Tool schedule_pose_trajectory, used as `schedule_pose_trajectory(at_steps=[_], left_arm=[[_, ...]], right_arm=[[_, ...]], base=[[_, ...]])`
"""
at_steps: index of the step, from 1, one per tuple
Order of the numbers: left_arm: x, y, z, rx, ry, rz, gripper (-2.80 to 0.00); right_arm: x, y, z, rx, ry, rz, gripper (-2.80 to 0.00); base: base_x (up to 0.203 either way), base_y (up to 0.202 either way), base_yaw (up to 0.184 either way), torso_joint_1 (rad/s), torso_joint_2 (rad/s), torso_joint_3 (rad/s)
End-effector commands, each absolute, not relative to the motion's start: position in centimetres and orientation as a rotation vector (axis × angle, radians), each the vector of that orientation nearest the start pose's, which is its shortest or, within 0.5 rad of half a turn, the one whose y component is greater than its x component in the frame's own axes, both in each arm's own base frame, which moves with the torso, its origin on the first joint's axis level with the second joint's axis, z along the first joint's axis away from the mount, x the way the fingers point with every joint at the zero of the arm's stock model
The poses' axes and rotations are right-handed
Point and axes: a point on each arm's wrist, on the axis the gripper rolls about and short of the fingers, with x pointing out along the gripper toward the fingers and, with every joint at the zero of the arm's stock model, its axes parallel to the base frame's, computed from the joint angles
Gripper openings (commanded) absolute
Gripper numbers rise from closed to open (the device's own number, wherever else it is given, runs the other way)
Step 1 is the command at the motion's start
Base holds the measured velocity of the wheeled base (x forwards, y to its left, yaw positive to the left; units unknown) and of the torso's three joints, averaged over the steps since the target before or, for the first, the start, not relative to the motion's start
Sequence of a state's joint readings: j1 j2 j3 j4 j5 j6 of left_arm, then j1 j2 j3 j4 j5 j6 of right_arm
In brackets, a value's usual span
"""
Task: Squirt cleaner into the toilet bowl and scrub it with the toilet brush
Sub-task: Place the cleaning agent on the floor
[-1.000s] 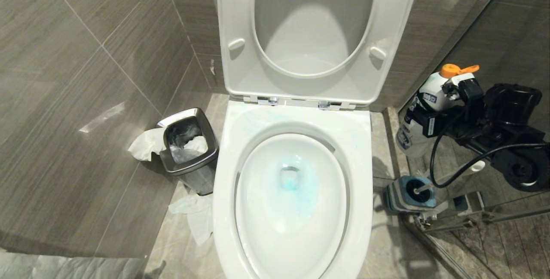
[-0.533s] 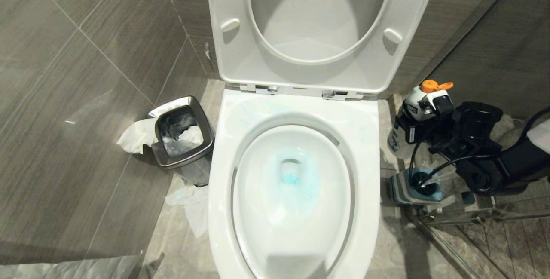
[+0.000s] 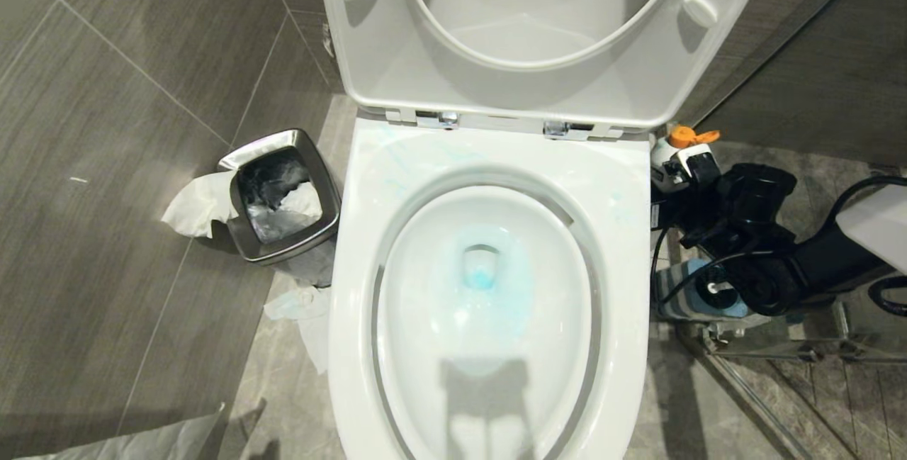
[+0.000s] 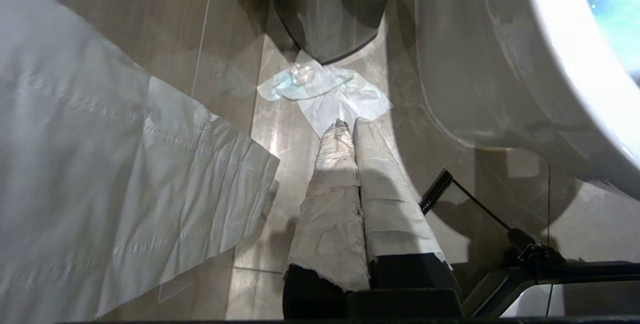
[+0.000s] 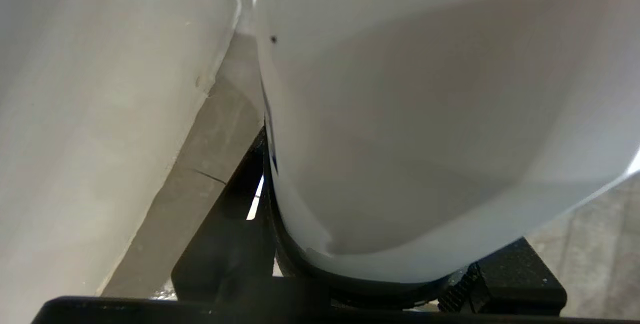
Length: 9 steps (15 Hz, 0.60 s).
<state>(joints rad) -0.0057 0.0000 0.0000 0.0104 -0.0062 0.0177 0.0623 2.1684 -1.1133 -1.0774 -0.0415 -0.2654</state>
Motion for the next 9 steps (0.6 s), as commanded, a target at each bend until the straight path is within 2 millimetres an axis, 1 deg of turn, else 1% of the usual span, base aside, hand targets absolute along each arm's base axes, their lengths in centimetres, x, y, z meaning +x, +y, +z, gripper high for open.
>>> schedule_pose_trajectory(at_steps=[1,4,9], left_arm=[[-2.3,0.0,7.4,0.018,0.014,-0.012,-2.80],[-2.3,0.0,7.4,0.018,0.012,-0.012,-2.80],[-2.3,0.0,7.4,0.018,0.013,-0.012,-2.80]], right_arm=[[42.5,2.6,13.6,-0.265,-0.036,0.009,-2.80],[43.2,2.6,13.6,-0.264,-0.045,0.002,-2.80],[44.9,2.9,12.9,-0.259,-0.069,-0.010,-2.80]], base=[[0.000,0.000,0.000,0.002,0.00,-0.201],[0.000,0.000,0.000,0.006,0.00,-0.200],[0.000,0.000,0.000,0.003,0.01,-0.195]])
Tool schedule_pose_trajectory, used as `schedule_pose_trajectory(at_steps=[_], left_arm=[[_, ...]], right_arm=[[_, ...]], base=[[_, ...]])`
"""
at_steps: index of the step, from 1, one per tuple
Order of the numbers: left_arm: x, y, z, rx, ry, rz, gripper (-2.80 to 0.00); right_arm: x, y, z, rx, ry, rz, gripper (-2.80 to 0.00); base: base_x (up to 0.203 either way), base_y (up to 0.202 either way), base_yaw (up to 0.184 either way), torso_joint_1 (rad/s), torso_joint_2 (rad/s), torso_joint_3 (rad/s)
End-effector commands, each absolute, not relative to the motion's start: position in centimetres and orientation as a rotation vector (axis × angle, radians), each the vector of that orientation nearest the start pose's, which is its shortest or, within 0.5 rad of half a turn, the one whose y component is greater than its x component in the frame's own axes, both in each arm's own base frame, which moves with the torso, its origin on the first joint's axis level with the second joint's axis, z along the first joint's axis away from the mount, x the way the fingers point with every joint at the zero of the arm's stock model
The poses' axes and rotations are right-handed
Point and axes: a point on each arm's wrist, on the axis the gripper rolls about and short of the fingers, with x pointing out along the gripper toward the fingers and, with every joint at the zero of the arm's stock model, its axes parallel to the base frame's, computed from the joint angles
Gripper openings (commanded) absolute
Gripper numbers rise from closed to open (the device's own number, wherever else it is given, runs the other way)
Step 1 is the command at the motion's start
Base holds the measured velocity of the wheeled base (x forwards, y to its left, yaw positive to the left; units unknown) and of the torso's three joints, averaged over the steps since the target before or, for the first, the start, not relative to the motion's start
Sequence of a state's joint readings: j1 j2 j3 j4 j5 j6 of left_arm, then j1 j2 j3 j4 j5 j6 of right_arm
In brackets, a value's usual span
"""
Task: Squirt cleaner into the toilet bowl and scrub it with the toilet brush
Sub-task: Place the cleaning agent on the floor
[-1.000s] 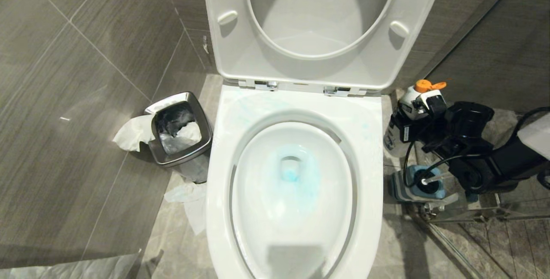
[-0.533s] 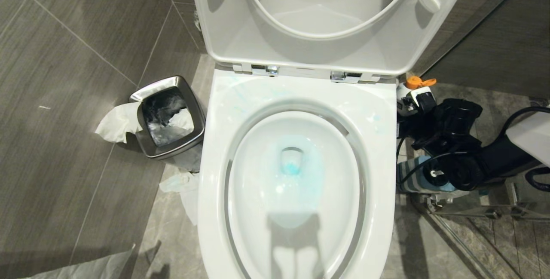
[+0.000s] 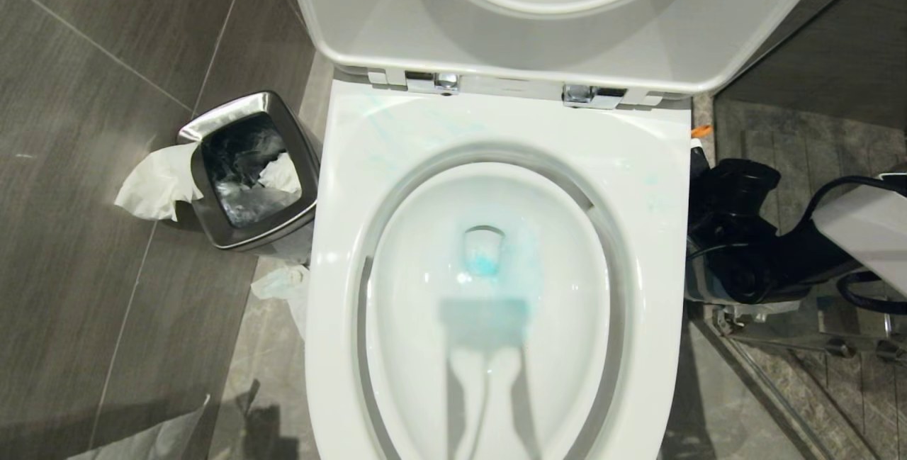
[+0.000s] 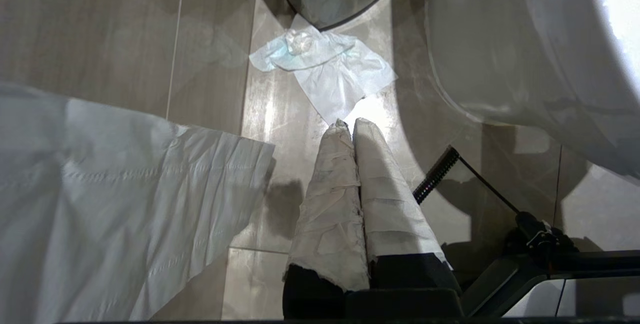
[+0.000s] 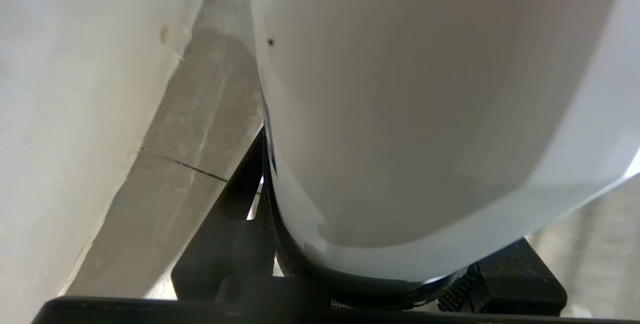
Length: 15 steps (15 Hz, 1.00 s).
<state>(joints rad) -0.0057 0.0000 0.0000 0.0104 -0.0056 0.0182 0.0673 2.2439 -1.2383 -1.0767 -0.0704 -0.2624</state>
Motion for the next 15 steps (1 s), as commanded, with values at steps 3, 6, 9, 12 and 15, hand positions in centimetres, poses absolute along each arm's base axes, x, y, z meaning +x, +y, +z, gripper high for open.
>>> schedule_pose_trajectory(at_steps=[3,6,9,12,15], left_arm=[[-2.3,0.0,7.4,0.017,0.012,-0.015,-2.80],[-2.3,0.0,7.4,0.015,0.009,-0.015,-2.80],[-2.3,0.0,7.4,0.004,0.008,-0.011,-2.80],[-2.3,0.0,7.4,0.005,0.009,-0.011,-2.80],[-2.3,0.0,7.4,0.005,0.008,-0.011,-2.80]], right_arm=[[45.9,3.2,14.0,-0.252,-0.123,-0.024,-2.80],[46.3,3.8,15.2,-0.245,-0.174,-0.026,-2.80],[47.3,4.4,16.1,-0.230,-0.240,-0.050,-2.80],[48.1,4.5,14.6,-0.225,-0.271,-0.063,-2.80],[48.8,4.6,12.9,-0.219,-0.300,-0.068,-2.80]], base=[[0.000,0.000,0.000,0.005,0.00,-0.147],[0.000,0.000,0.000,0.001,0.00,-0.029],[0.000,0.000,0.000,0.000,0.00,0.000],[0.000,0.000,0.000,0.000,0.00,0.000],[0.000,0.000,0.000,0.000,0.00,0.000]])
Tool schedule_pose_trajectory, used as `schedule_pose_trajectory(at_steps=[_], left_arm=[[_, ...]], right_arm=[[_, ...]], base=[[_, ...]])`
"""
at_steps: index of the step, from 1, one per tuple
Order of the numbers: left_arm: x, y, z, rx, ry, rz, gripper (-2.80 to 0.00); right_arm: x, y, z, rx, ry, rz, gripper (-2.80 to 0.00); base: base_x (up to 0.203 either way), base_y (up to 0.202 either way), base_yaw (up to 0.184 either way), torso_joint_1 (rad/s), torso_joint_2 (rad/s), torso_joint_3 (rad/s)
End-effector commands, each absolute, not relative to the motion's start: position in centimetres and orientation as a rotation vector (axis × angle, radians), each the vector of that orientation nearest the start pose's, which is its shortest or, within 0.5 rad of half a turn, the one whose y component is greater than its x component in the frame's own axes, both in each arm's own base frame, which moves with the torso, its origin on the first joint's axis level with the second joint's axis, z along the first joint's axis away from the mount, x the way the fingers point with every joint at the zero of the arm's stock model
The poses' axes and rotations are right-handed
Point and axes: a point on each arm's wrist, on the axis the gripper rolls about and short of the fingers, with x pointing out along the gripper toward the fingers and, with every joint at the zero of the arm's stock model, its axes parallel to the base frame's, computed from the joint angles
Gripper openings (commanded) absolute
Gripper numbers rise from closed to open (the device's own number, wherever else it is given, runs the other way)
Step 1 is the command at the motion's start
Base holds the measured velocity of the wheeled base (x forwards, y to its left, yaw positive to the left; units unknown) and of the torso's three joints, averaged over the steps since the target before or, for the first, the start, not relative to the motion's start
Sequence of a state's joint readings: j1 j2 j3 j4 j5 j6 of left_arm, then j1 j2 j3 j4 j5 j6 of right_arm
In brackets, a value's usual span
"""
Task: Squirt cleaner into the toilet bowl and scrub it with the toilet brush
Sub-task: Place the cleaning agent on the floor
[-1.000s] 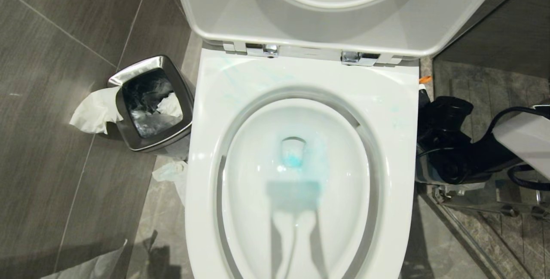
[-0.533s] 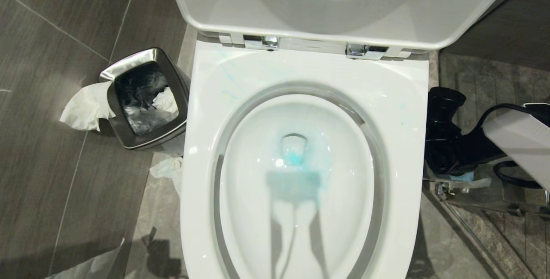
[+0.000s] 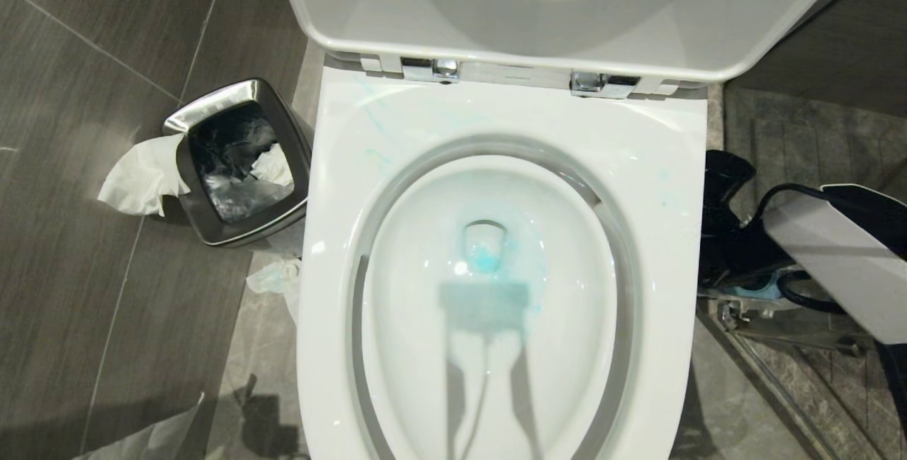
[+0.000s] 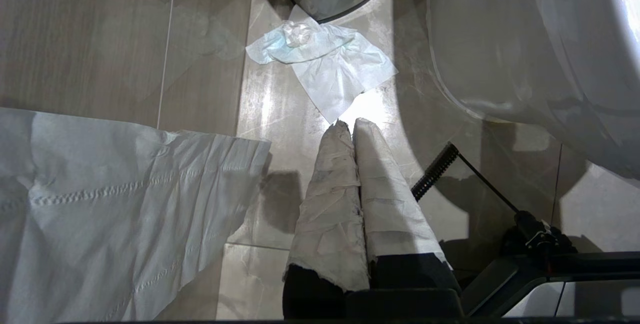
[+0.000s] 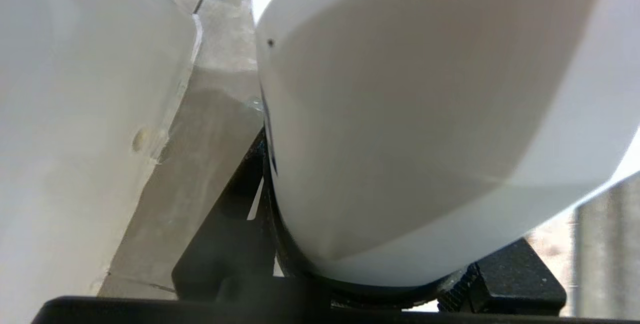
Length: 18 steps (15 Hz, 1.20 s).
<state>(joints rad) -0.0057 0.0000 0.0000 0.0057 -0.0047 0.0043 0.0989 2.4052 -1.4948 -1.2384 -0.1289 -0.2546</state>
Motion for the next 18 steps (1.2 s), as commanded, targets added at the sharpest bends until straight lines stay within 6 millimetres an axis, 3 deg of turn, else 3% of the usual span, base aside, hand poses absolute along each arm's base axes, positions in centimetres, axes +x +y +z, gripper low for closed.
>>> schedule_pose_trajectory(at_steps=[1,8,18], left_arm=[[-2.3,0.0,7.4,0.004,0.008,-0.011,-2.80],[-2.3,0.0,7.4,0.003,0.008,-0.011,-2.80],[-2.3,0.0,7.4,0.005,0.008,-0.011,-2.80]], right_arm=[[48.9,4.7,12.4,-0.218,-0.304,-0.067,-2.80],[48.8,6.6,11.9,-0.206,-0.315,-0.029,-2.80],[49.3,6.7,11.4,-0.195,-0.312,-0.042,-2.80]], base=[[0.000,0.000,0.000,0.000,0.00,0.000],[0.000,0.000,0.000,0.000,0.00,0.000],[0.000,0.000,0.000,0.000,0.00,0.000]])
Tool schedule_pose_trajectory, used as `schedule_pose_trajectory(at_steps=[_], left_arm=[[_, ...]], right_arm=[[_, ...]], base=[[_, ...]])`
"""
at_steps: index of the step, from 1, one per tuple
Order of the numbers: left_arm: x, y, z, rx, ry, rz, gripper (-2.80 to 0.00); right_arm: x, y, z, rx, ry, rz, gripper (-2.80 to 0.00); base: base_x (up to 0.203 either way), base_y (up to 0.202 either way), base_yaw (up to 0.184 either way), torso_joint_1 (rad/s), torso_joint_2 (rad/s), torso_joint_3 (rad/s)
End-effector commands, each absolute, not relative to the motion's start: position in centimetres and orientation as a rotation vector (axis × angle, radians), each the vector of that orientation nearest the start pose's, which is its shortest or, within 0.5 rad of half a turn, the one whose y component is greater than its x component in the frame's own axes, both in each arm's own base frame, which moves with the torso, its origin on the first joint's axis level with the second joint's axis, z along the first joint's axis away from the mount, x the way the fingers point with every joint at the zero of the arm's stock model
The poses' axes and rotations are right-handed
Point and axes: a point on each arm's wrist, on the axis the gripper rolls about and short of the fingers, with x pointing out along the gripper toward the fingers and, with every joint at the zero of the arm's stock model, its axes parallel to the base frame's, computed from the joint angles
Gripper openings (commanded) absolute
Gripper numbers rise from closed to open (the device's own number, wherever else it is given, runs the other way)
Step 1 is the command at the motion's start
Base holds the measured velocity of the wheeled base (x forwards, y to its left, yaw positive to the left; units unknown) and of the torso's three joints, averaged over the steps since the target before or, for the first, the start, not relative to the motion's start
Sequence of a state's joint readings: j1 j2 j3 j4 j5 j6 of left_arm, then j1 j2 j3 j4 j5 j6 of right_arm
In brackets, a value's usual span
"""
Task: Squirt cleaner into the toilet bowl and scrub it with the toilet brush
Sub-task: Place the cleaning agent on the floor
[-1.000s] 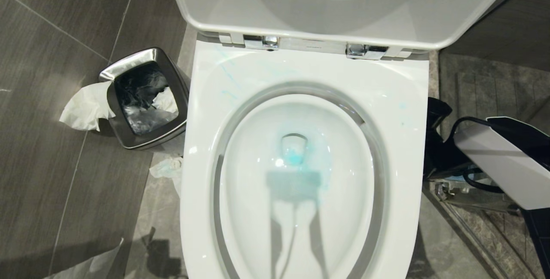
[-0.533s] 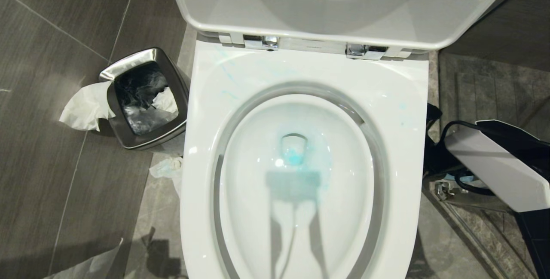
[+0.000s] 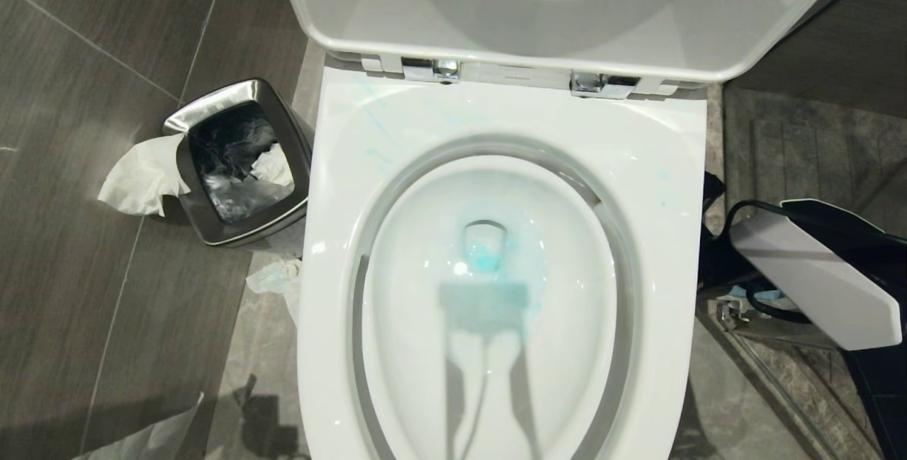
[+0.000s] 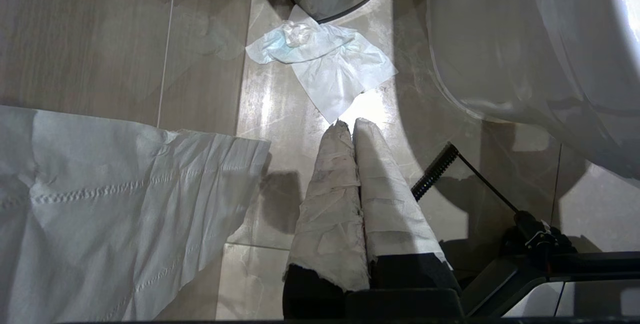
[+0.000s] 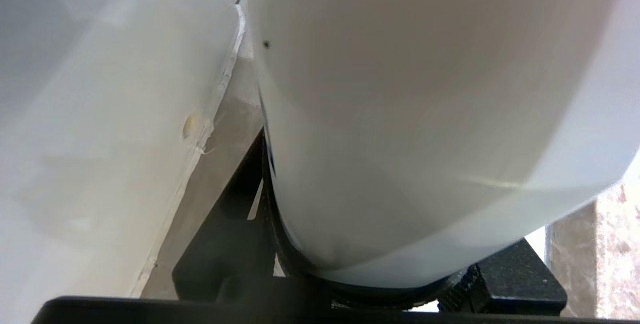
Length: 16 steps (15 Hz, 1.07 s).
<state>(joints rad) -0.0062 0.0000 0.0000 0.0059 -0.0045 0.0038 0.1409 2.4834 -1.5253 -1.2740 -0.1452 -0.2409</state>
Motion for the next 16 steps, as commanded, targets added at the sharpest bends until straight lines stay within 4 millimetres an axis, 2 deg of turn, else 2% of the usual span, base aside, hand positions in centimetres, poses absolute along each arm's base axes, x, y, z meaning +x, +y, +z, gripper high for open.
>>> schedule_pose_trajectory(at_steps=[1,12,13,16], left_arm=[[-2.27,0.00,7.44,0.004,0.008,-0.011,-2.80],[-2.27,0.00,7.44,0.005,0.008,-0.011,-2.80],[-2.27,0.00,7.44,0.005,0.008,-0.011,-2.80],[-2.27,0.00,7.44,0.005,0.008,-0.011,-2.80]], right_arm=[[49.30,6.66,11.30,-0.194,-0.309,-0.048,-2.80],[49.15,6.73,11.04,-0.175,-0.297,-0.069,-2.80],[49.04,6.71,10.97,-0.174,-0.289,-0.071,0.00],[48.93,6.70,11.55,-0.174,-0.297,-0.069,0.00]], base=[[0.000,0.000,0.000,0.000,0.00,0.000],[0.000,0.000,0.000,0.000,0.00,0.000],[0.000,0.000,0.000,0.000,0.00,0.000],[0.000,0.000,0.000,0.000,0.00,0.000]])
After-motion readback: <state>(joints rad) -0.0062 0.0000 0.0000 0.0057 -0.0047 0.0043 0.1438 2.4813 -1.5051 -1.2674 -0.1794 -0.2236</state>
